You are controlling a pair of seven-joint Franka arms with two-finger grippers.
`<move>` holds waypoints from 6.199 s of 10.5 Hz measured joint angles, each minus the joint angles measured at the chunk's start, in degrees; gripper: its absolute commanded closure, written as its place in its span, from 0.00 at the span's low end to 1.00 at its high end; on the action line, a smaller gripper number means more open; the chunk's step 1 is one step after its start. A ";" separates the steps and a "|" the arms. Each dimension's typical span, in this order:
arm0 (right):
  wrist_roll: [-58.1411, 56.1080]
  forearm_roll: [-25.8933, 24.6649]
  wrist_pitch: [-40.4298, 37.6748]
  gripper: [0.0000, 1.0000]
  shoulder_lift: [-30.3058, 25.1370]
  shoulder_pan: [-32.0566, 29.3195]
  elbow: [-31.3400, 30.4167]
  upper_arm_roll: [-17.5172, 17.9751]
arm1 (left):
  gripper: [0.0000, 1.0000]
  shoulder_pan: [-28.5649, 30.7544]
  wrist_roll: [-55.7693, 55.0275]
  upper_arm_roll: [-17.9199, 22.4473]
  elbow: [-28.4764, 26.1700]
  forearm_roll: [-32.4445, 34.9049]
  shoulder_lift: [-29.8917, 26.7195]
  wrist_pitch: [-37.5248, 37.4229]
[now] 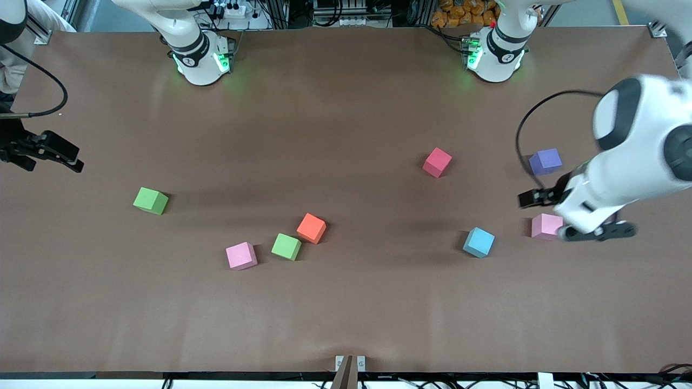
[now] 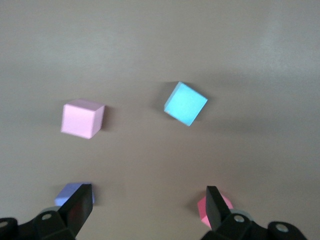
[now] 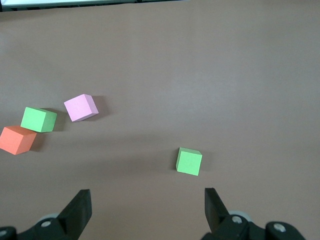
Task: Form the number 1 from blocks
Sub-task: 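Reach the left gripper to the cyan cube and grasp it, then lift the cyan cube with the left gripper while the right gripper reaches the pink cube, then set the cyan cube down mid-table while the right gripper grasps the pink cube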
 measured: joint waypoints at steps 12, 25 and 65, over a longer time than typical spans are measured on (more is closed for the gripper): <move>0.01 0.25 15.17 0.00 11.57 2.71 -0.08 0.29 | 0.00 -4.36 23.73 0.39 0.16 4.85 18.15 19.65; -0.13 4.34 31.63 0.00 26.64 11.89 -0.05 0.46 | 1.00 -4.22 15.72 0.43 -2.57 6.51 21.24 20.65; 3.53 7.27 45.83 0.36 42.38 20.03 -0.99 -3.04 | 0.00 -31.56 -59.96 -24.65 -28.22 12.48 12.28 35.58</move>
